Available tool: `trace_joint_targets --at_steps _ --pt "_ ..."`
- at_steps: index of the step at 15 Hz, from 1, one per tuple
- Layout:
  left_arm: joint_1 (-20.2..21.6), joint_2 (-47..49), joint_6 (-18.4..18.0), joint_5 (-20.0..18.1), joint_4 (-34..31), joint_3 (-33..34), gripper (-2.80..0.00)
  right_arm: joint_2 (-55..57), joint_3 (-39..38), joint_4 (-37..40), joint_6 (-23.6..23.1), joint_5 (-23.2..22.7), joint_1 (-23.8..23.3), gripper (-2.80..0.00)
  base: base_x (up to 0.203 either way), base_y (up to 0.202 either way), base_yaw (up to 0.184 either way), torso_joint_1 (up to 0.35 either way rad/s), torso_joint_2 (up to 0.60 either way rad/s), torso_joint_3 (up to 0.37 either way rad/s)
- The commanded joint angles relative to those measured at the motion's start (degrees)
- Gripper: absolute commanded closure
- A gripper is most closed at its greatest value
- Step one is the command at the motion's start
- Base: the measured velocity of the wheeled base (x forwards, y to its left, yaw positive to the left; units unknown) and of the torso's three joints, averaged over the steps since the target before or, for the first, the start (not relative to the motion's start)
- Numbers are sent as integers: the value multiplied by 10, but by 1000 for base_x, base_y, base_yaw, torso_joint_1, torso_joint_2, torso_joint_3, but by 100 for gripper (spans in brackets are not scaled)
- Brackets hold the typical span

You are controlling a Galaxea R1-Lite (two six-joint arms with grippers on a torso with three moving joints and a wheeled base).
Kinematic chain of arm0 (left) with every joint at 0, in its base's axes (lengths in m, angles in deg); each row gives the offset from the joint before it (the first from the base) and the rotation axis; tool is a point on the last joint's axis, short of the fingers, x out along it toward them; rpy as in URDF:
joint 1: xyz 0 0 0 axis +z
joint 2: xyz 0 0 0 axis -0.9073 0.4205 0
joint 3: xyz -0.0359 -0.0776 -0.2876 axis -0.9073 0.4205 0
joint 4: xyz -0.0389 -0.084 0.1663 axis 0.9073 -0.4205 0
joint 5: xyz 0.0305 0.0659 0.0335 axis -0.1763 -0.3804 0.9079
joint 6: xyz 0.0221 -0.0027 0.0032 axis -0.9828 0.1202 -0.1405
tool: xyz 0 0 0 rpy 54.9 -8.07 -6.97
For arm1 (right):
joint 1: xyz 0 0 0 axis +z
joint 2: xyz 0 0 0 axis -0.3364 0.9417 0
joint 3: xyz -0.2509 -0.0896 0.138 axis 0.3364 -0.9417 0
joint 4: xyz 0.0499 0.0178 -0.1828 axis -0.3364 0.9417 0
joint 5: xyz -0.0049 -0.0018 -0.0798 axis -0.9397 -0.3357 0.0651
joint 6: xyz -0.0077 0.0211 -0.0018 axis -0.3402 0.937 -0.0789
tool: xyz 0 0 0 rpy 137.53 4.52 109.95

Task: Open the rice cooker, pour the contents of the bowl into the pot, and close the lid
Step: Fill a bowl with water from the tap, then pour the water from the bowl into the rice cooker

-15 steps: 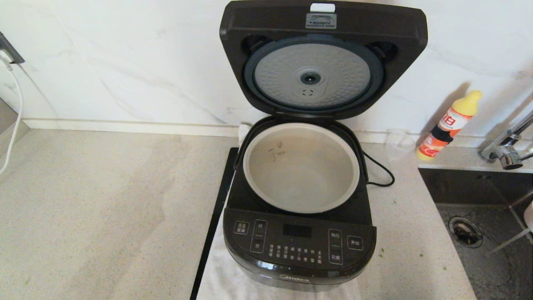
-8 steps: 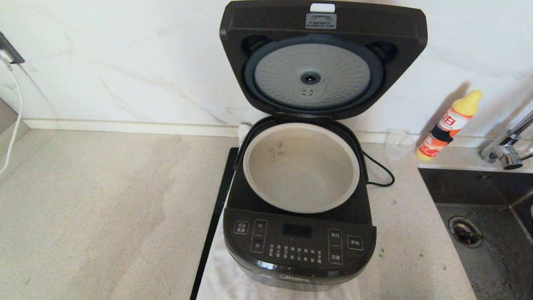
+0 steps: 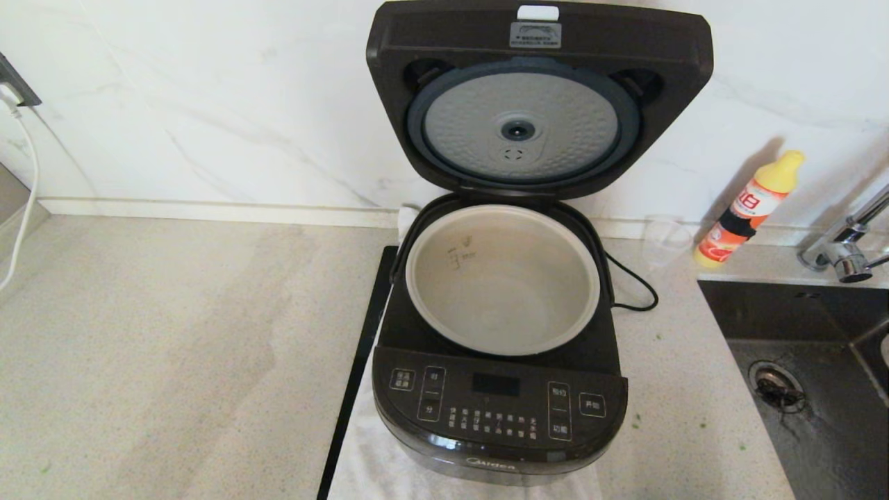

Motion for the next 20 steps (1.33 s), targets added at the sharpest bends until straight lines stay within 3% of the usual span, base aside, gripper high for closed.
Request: trace_joint_targets --at_steps 1,5,9,14,20 --pt "0 -2 0 0 0 0 0 -10 -1 14 -2 -2 1 0 0 0 0 0 0 0" --pt "0 -2 0 0 0 0 0 -51 -8 95 -26 -2 23 0 0 0 0 0 0 0" --pt "0 -2 0 0 0 0 0 -123 -63 136 -46 3 80 0 0 0 0 0 0 0" --pt "0 -2 0 0 0 0 0 -242 -151 134 -44 34 204 0 0 0 0 0 0 0" --pt "0 -2 0 1 0 0 0 -341 -163 140 3 85 354 0 0 0 0 0 0 0"
